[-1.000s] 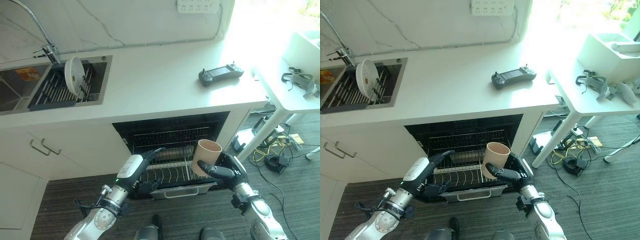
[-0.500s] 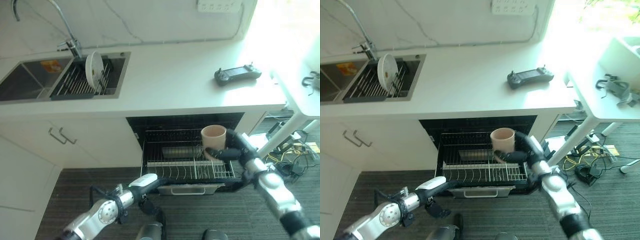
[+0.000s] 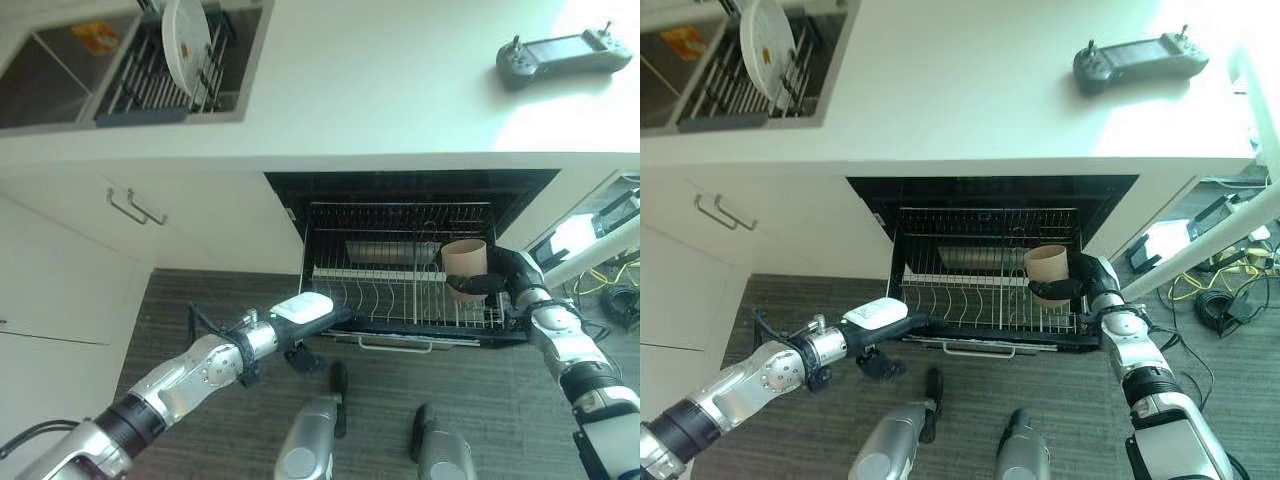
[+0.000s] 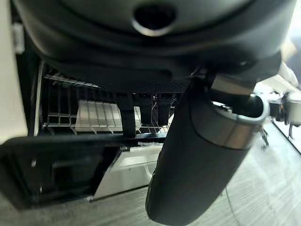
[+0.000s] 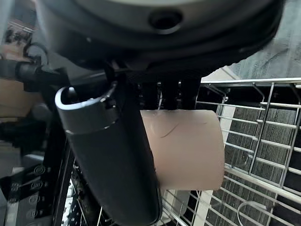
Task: Place the dishes in the dishwasher.
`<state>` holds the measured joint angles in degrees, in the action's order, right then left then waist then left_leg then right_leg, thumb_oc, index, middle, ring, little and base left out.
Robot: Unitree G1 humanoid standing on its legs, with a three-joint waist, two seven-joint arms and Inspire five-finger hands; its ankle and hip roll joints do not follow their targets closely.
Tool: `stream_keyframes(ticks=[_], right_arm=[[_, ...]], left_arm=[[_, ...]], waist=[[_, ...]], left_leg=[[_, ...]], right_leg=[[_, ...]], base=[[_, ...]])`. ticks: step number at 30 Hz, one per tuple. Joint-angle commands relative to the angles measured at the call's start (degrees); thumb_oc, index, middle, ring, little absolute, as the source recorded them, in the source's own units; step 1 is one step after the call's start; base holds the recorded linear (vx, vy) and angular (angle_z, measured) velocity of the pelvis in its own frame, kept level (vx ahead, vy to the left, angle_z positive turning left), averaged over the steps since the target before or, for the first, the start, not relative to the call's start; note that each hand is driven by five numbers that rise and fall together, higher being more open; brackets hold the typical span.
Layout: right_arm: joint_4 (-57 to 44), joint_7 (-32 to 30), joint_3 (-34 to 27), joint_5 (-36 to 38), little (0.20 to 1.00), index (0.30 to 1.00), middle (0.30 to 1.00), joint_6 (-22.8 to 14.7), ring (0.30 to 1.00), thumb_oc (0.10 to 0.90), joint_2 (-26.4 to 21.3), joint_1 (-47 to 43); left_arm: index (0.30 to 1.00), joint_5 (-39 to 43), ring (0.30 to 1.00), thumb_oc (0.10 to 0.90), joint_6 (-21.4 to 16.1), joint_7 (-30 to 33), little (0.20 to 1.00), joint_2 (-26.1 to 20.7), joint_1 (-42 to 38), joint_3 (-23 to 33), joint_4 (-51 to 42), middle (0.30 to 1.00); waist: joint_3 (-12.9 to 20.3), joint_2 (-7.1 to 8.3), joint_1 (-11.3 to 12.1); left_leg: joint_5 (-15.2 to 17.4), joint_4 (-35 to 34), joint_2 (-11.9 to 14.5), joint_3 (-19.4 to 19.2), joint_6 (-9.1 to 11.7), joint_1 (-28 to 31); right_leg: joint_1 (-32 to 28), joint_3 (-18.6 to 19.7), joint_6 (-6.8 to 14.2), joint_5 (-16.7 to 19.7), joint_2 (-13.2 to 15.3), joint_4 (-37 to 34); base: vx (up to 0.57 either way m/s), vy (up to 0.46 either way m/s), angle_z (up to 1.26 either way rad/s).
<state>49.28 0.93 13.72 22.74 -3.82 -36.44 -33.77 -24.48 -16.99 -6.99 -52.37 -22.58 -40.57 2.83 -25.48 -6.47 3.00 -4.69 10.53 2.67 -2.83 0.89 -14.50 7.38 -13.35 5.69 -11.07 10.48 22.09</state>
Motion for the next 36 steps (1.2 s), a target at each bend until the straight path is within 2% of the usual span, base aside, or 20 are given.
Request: stream_keyframes(ticks=[1, 7, 12, 13, 20, 21, 22, 24, 25, 27, 29, 36], right_arm=[[-1.26, -1.58, -0.99, 1.18, 0.3, 0.3, 0.3, -4.4, 0.3, 0.4, -2.19, -8.15], [2.27, -3.57, -0.01, 1.22, 0.3, 0.3, 0.3, -3.72, 0.3, 0.4, -0.58, -11.74], [2.86, -4.4, 0.23, 1.35, 0.3, 0.3, 0.3, -3.15, 0.3, 0.4, 0.1, -12.33], [4.66, -6.83, -0.05, 3.21, 0.3, 0.3, 0.3, -1.69, 0.3, 0.4, 1.98, -13.02], [5.05, -6.42, -0.25, 3.55, 0.3, 0.3, 0.3, -1.23, 0.3, 0.4, 2.77, -13.1], [4.93, -7.39, 0.2, 3.09, 0.3, 0.3, 0.3, -0.73, 0.3, 0.4, 4.21, -12.74], [5.01, -10.78, 0.41, 1.36, 0.9, 0.9, 0.9, -0.43, 0.9, 0.8, 5.65, -11.96], [4.06, -24.61, -0.06, -6.99, 0.9, 0.9, 0.9, -4.68, 0.9, 0.8, 6.05, -10.1], [2.11, -27.62, -0.53, -9.37, 0.9, 0.9, 0.9, -4.87, 0.9, 0.8, 5.69, -9.7], [-0.83, -32.29, -0.69, -11.89, 0.9, 0.9, 0.9, -7.95, 0.9, 0.8, 5.56, -8.34], [-4.37, -36.57, -0.24, -15.05, 0.9, 0.9, 0.9, -9.81, 0.9, 0.8, 5.8, -7.22], [-9.05, -41.35, -0.6, -16.49, 0.9, 0.9, 0.9, -11.33, 0.9, 0.8, 7.08, -2.83]], left_arm=[[0.9, -4.78, 0.9, 0.8, 1.9, 6.63, 0.9, -1.84, -0.46, 2.55, 1.06, 0.9], [0.9, -6.14, 0.9, 0.8, 2.59, 8.13, 0.9, -1.69, -5.26, 0.46, 2.54, 0.9], [0.9, -6.46, 0.9, 0.8, 2.9, 8.38, 0.9, -1.55, -6.08, -0.2, 2.82, 0.9], [0.9, -7.27, 0.9, 0.8, 4.0, 9.26, 0.9, -1.06, -6.85, -1.37, 2.69, 0.9], [0.9, -7.18, 0.9, 0.8, 4.43, 9.6, 0.9, -0.82, -7.27, -1.83, 2.64, 0.9], [0.9, -7.24, 0.9, 0.8, 4.83, 10.36, 0.9, -0.46, -7.7, -2.68, 3.03, 0.9], [0.9, -7.78, 0.9, 0.8, 5.51, 10.78, 0.9, 0.55, -7.51, -3.03, 3.08, 0.9], [0.9, -9.07, 0.9, 0.8, 6.5, 11.84, 0.9, 2.08, -5.73, -3.19, 3.08, 0.9], [0.9, -9.64, 0.9, 0.8, 6.79, 12.07, 0.9, 2.71, -4.68, -2.92, 3.02, 0.9], [0.9, -10.98, 0.9, 0.8, 6.18, 13.18, 0.9, 3.58, -2.82, -2.63, 3.69, 0.9], [0.9, -12.37, 0.9, 0.8, 6.21, 14.32, 0.9, 5.03, -1.04, -2.37, 3.87, 0.9], [0.9, -13.72, 0.9, 0.8, 6.91, 15.75, 0.9, 7.08, 0.88, -1.93, 4.27, 0.9]], waist=[[0.81, 0.5, 0.27], [-2.46, -0.02, 0.33], [-3.06, -0.1, 0.26], [-4.31, -0.54, 0.03], [-4.31, -0.64, 0.03], [-4.31, -0.71, -0.22], [-4.31, -0.79, -0.35], [-4.31, -1.34, -0.79], [-4.31, -1.63, -1.05], [-4.31, -1.81, -1.34], [-4.31, -2.13, -1.7], [-4.31, -2.74, -2.73]], left_leg=[[12.33, 6.65, 1.72, -1.28, -0.2, 2.85], [11.63, 6.65, 1.57, -1.59, -0.2, 0.7], [11.46, 6.65, 1.66, -1.89, -0.18, 0.17], [11.25, 6.65, 1.66, -2.29, -0.21, -0.55], [11.23, 6.65, 1.63, -2.42, -0.26, -1.03], [11.27, 6.65, 1.67, -2.65, -0.28, -1.31], [11.31, 6.65, 1.63, -2.77, -0.35, -1.39], [11.29, 6.65, 1.7, -3.05, -0.42, -1.67], [11.44, 6.65, 1.64, -3.22, -0.42, -1.83], [11.67, 6.65, 1.63, -3.32, -0.4, -1.8], [11.8, 6.65, 1.56, -3.62, -0.48, -1.52], [12.25, 6.65, 1.45, -4.21, -0.54, -1.11]], right_leg=[[0.92, 1.44, -0.34, 3.49, -0.69, -4.9], [2.97, 1.37, -0.52, 4.49, -0.67, -4.9], [3.64, 1.5, -0.55, 4.76, -0.74, -4.9], [4.57, 1.79, -0.61, 5.14, -0.84, -4.9], [5.13, 1.95, -0.61, 5.28, -0.87, -4.9], [5.51, 2.13, -0.61, 5.35, -0.87, -4.9], [5.69, 2.29, -0.73, 5.37, -1.0, -4.9], [6.15, 2.69, -0.8, 5.57, -1.07, -4.9], [6.48, 2.8, -0.78, 5.55, -1.06, -4.9], [6.66, 2.93, -0.7, 5.39, -1.08, -4.9], [6.58, 3.13, -0.71, 5.25, -0.97, -4.9], [6.61, 3.36, -0.69, 4.96, -0.81, -4.9]], base=[[-0.1, -0.011, 0.0], [-0.08, -0.016, 0.03], [-0.03, 0.002, 0.0], [-0.06, 0.022, -0.07], [-0.01, 0.006, -0.02], [0.0, 0.038, -0.03], [0.01, 0.051, -0.07], [0.02, 0.064, -0.13], [0.01, 0.063, -0.15], [0.0, 0.046, -0.1], [0.01, 0.056, -0.03], [0.0, 0.038, -0.04]])
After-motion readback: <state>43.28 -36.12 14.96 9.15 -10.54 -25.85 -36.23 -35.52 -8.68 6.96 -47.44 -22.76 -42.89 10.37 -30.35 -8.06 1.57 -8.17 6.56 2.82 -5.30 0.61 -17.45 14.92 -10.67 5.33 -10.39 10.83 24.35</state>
